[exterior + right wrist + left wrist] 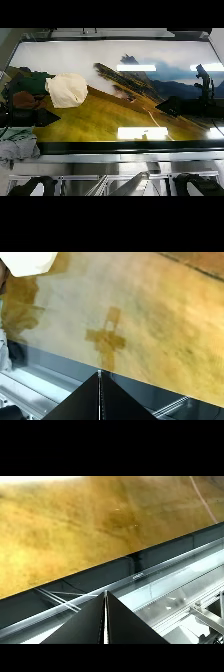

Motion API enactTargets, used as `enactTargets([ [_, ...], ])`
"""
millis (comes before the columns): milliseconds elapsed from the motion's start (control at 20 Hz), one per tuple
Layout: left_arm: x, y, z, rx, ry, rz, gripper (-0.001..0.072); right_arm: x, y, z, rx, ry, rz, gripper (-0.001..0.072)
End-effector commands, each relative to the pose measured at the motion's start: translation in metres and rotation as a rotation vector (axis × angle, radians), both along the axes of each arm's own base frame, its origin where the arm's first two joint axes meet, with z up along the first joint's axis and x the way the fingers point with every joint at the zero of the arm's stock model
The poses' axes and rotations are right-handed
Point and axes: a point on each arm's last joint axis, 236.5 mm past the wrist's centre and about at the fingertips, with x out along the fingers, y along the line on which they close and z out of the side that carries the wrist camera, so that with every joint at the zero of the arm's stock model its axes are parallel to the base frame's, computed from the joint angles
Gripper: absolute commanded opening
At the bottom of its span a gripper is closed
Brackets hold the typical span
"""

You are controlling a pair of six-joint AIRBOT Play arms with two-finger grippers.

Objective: Fold the shirts.

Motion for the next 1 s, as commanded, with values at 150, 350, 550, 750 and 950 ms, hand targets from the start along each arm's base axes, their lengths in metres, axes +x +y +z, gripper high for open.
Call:
enactTargets([
  [150, 0.000, 0.000, 0.000, 0.000, 0.000, 0.001, 0.0019, 0.000, 0.000, 0.000, 0.000, 0.000, 0.001, 0.0017],
  [350, 0.000, 0.000, 0.000, 0.000, 0.000, 0.001, 0.0019, 0.000, 0.000, 0.000, 0.000, 0.000, 0.001, 0.0017],
  [550, 0.000, 0.000, 0.000, 0.000, 0.000, 0.001, 0.0019, 0.000, 0.000, 0.000, 0.000, 0.000, 0.001, 0.0017],
  [750, 0.008, 0.002, 0.002, 0.002, -0.027, 0.024, 0.0019, 0.003, 0.001, 0.002, 0.010, -0.010, -0.011, 0.0017],
  [950, 0.046, 0.018, 0.010, 0.030, -0.159, 0.139, 0.0018, 0.011, -0.001, 0.003, 0.014, -0.026, -0.035, 0.0018],
])
